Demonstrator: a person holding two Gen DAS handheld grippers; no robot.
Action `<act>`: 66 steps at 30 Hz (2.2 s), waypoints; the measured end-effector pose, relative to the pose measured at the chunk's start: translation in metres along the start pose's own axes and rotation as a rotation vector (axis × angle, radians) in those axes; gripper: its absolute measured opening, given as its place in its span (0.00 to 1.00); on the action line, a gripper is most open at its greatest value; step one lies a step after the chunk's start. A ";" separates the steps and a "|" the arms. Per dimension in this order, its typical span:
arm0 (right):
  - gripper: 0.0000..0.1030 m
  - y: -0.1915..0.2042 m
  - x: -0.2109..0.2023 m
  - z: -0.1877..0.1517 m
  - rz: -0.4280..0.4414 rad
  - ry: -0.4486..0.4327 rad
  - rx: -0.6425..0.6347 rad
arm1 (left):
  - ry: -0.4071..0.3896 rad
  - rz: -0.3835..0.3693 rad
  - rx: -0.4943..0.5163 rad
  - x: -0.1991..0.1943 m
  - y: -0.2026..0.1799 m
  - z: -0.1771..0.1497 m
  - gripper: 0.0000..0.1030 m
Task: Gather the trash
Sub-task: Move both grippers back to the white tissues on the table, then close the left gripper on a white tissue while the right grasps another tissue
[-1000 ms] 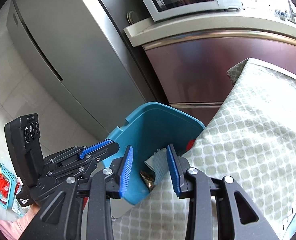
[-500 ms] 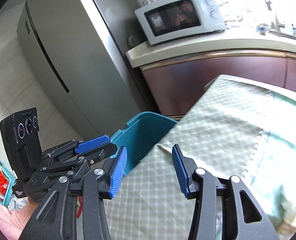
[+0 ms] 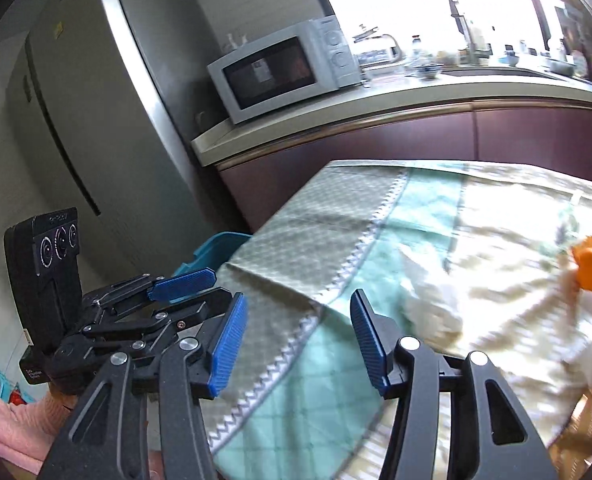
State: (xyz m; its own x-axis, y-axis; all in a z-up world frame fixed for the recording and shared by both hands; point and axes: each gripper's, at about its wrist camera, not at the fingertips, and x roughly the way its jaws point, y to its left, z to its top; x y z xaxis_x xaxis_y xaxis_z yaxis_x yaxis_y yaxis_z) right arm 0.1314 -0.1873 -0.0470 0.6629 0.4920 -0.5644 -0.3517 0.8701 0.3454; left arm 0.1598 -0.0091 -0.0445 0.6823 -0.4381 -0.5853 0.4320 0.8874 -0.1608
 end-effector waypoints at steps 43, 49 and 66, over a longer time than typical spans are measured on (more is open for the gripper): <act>0.24 -0.159 -0.063 -0.029 -0.453 -0.001 0.100 | 0.198 -0.100 0.086 0.149 -0.082 0.043 0.15; 0.12 -0.161 -0.074 -0.031 -0.394 -0.030 0.135 | 0.189 -0.123 0.083 0.141 -0.082 0.042 0.06; 0.11 -0.127 -0.091 -0.014 -0.180 -0.151 0.170 | 0.081 -0.156 0.021 0.070 -0.050 0.045 0.05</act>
State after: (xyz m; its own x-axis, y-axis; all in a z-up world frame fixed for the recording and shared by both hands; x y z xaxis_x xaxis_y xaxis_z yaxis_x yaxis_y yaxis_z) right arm 0.1070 -0.3418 -0.0498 0.7998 0.3094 -0.5144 -0.1122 0.9189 0.3782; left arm 0.2129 -0.0903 -0.0421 0.5568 -0.5563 -0.6168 0.5413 0.8063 -0.2386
